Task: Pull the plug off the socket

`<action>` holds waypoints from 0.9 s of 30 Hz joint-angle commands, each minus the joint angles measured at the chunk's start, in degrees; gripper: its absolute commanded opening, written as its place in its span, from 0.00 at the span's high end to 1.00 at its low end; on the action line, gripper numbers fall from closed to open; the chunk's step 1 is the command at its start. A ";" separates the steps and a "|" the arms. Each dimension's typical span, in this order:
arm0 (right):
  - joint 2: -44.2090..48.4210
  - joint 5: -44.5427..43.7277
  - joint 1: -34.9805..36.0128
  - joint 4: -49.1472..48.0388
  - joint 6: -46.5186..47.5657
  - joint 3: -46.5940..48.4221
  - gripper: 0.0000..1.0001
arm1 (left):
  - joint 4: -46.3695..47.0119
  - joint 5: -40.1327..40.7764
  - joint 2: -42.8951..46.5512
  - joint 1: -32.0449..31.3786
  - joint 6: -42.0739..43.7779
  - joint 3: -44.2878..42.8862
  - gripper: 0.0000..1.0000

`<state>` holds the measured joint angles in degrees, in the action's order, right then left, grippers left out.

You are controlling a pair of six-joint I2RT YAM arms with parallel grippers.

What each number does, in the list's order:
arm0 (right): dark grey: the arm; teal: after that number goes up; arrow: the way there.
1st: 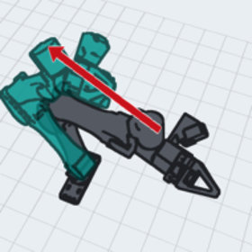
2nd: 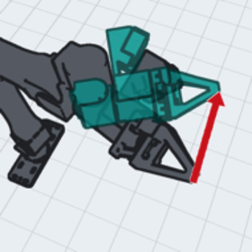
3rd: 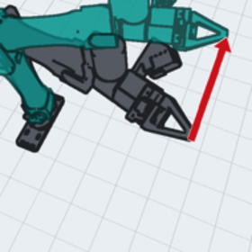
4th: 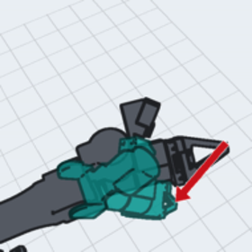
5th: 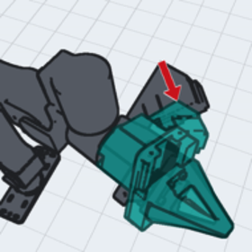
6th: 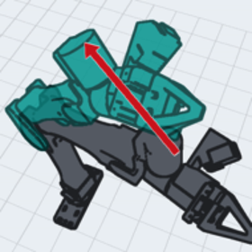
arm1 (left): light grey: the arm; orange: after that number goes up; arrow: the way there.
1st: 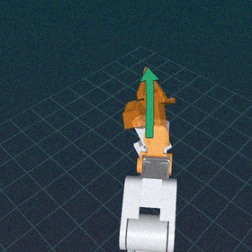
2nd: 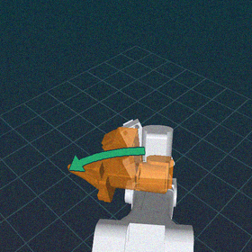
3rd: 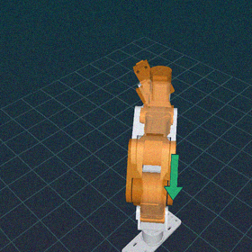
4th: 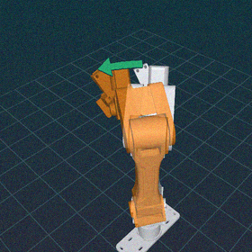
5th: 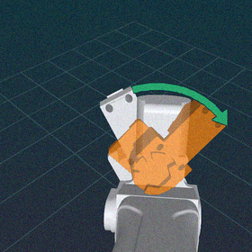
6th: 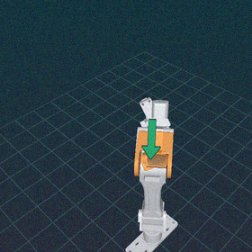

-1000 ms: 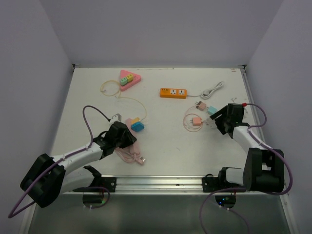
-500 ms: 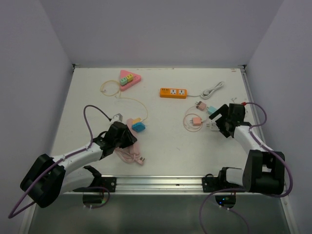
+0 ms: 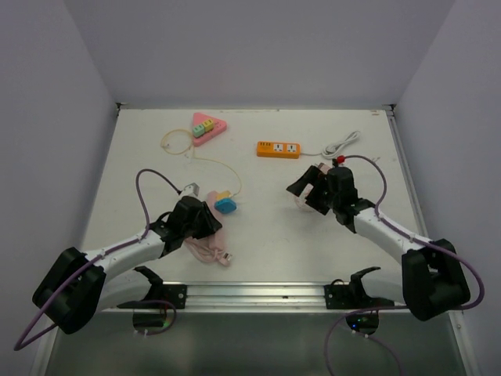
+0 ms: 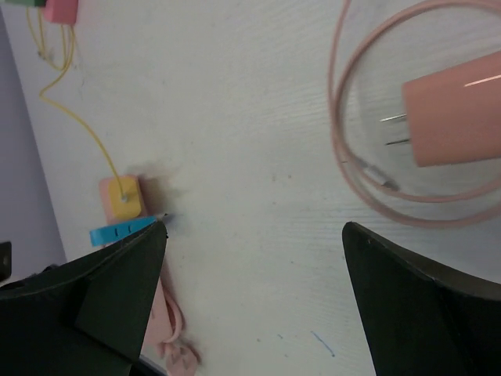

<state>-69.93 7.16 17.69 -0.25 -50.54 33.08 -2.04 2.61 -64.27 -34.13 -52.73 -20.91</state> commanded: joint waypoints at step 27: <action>-32.46 1.54 28.80 -23.30 -8.17 19.39 0.01 | 5.82 -4.46 0.64 -0.59 3.34 1.92 1.00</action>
<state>-101.60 8.75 46.15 -21.45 -58.50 49.95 0.82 0.01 -64.49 -34.20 -51.20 -19.77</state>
